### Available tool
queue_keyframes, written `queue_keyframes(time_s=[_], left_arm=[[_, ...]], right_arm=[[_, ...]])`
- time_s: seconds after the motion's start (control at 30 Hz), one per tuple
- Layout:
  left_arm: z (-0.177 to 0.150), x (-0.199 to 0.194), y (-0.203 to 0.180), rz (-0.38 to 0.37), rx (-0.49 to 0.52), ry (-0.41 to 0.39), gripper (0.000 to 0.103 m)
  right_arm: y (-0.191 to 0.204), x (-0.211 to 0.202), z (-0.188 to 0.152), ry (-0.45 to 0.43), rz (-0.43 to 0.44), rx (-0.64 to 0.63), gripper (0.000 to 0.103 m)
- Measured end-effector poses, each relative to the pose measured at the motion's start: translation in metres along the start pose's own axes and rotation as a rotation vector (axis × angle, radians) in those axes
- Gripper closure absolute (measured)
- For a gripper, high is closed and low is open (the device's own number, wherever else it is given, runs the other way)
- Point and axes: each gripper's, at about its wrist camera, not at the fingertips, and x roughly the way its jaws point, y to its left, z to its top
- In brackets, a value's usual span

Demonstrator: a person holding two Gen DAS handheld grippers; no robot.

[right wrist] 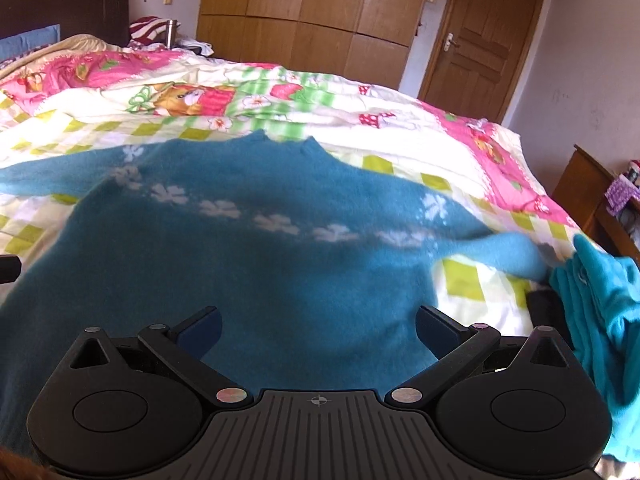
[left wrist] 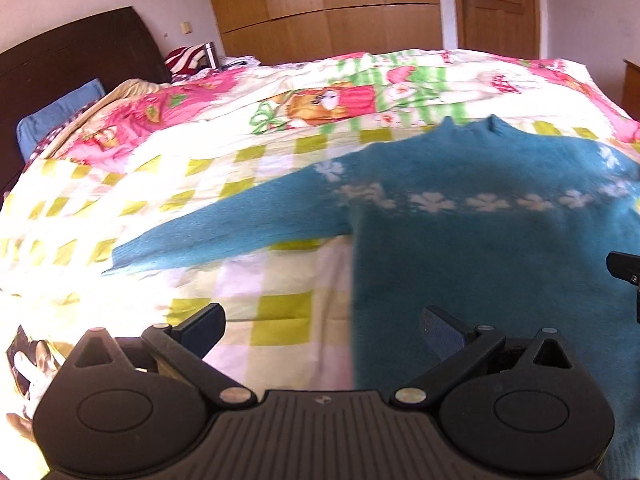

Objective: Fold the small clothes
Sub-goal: 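Move the right gripper to a sweater sleeve cuff and close on it, then lift the held sleeve and lay it across the sweater body, open right gripper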

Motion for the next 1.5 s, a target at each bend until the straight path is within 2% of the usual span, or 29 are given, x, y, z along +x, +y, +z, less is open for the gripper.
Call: queue_keyframes(time_s=[0.2, 0.33, 0.47, 0.53, 0.63, 0.73, 0.8, 0.87, 0.9, 0.93, 0.97, 1.0, 1.07, 1.13, 1.23, 1.37, 1.5], left_arm=[[-0.018, 0.029, 0.079, 0.108, -0.164, 0.025, 0.0], [-0.041, 0.039, 0.129, 0.166, -0.261, 0.06, 0.0], [-0.059, 0.041, 0.16, 0.197, -0.318, 0.074, 0.0], [-0.065, 0.042, 0.171, 0.208, -0.329, 0.075, 0.0], [-0.072, 0.043, 0.182, 0.209, -0.351, 0.066, 0.0], [-0.081, 0.05, 0.191, 0.248, -0.367, 0.081, 0.0], [-0.088, 0.053, 0.197, 0.221, -0.396, 0.099, 0.0], [-0.092, 0.055, 0.2, 0.194, -0.425, 0.111, 0.0], [-0.093, 0.055, 0.201, 0.185, -0.432, 0.11, 0.0], [-0.092, 0.055, 0.2, 0.182, -0.434, 0.106, 0.0], [-0.091, 0.054, 0.199, 0.18, -0.431, 0.099, 0.0], [-0.089, 0.053, 0.197, 0.177, -0.425, 0.088, 0.0], [-0.083, 0.05, 0.191, 0.163, -0.411, 0.065, 0.0], [-0.074, 0.046, 0.184, 0.137, -0.396, 0.037, 0.0], [-0.055, 0.044, 0.168, 0.101, -0.37, 0.002, 0.0], [-0.02, 0.041, 0.132, 0.031, -0.307, -0.077, 0.0], [0.018, 0.041, 0.077, -0.062, -0.22, -0.146, 0.0]], right_arm=[[0.084, 0.04, 0.056, -0.094, 0.145, -0.193, 0.0], [0.164, 0.056, 0.092, -0.177, 0.275, -0.346, 0.001], [0.252, 0.069, 0.11, -0.229, 0.42, -0.483, 0.002], [0.294, 0.074, 0.114, -0.237, 0.472, -0.54, 0.008], [0.347, 0.079, 0.117, -0.263, 0.509, -0.609, 0.01], [0.391, 0.084, 0.118, -0.287, 0.525, -0.677, 0.01], [0.415, 0.092, 0.117, -0.298, 0.512, -0.713, 0.011], [0.436, 0.103, 0.116, -0.301, 0.451, -0.744, 0.019], [0.445, 0.111, 0.117, -0.292, 0.435, -0.753, 0.031], [0.45, 0.116, 0.119, -0.276, 0.424, -0.751, 0.057], [0.454, 0.118, 0.121, -0.255, 0.42, -0.734, 0.073], [0.454, 0.119, 0.125, -0.232, 0.43, -0.706, 0.093], [0.443, 0.113, 0.134, -0.217, 0.464, -0.625, 0.092], [0.422, 0.106, 0.148, -0.206, 0.51, -0.529, 0.095], [0.375, 0.101, 0.178, -0.191, 0.535, -0.364, 0.097], [0.276, 0.096, 0.21, -0.17, 0.581, -0.07, 0.098], [0.165, 0.091, 0.211, -0.203, 0.502, 0.155, 0.098]])
